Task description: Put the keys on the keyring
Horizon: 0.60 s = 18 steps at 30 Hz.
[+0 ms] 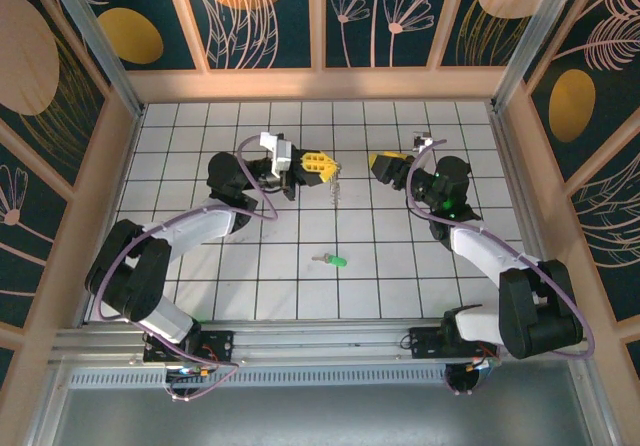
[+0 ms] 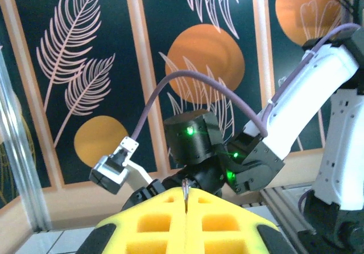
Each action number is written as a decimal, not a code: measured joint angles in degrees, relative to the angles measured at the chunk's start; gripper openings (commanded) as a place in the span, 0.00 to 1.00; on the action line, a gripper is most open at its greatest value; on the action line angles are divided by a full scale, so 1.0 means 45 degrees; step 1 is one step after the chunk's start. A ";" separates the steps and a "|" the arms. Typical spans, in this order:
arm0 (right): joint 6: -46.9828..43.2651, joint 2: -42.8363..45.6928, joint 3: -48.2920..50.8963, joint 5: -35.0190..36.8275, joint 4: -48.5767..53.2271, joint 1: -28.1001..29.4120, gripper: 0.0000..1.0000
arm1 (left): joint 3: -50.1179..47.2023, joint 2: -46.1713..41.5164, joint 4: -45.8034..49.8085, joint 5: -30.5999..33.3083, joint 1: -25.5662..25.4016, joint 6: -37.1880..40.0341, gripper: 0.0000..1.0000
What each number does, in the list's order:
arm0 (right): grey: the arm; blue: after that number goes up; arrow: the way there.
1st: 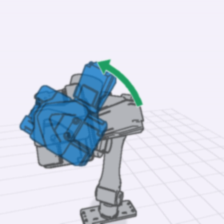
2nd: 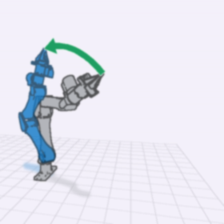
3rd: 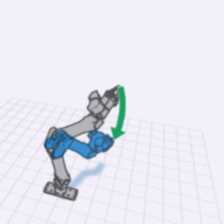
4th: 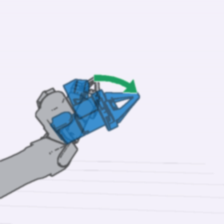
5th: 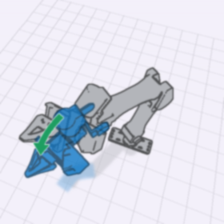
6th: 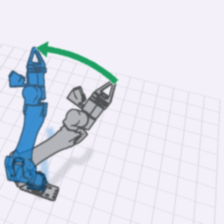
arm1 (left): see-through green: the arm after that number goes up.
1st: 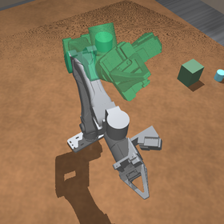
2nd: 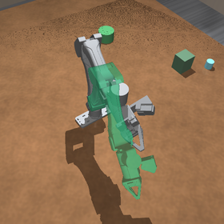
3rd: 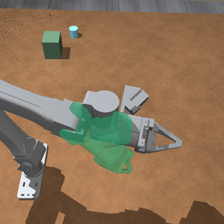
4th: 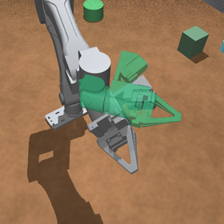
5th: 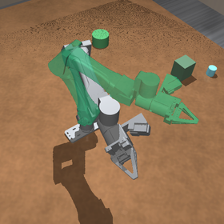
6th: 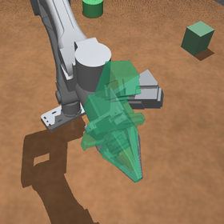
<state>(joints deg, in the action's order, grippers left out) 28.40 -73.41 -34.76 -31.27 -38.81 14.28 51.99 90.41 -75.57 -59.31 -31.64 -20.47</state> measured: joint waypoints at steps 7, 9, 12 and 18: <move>0.0000 0.0000 0.0000 0.0015 0.0000 0.0000 0.57 | 0.0369 0.0209 -0.0539 -0.0306 -0.0068 -0.1637 0.00; 0.0000 0.0000 0.0000 0.0049 0.0000 0.0000 0.57 | 0.0369 0.0214 -0.0525 -0.0418 -0.0068 -0.1831 0.00; 0.0005 0.0000 0.0000 0.0044 -0.0005 0.0000 0.57 | 0.0379 0.0214 -0.0481 -0.0515 -0.0068 -0.1909 0.00; 0.0019 0.0092 0.0000 0.0044 -0.0005 0.0000 0.57 | 0.0427 0.0131 0.0607 -0.0573 -0.0068 -0.1598 0.00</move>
<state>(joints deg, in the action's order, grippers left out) 28.49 -72.99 -34.76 -31.07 -38.83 14.28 53.91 91.00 -72.84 -61.89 -31.94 -27.66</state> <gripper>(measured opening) 0.567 0.044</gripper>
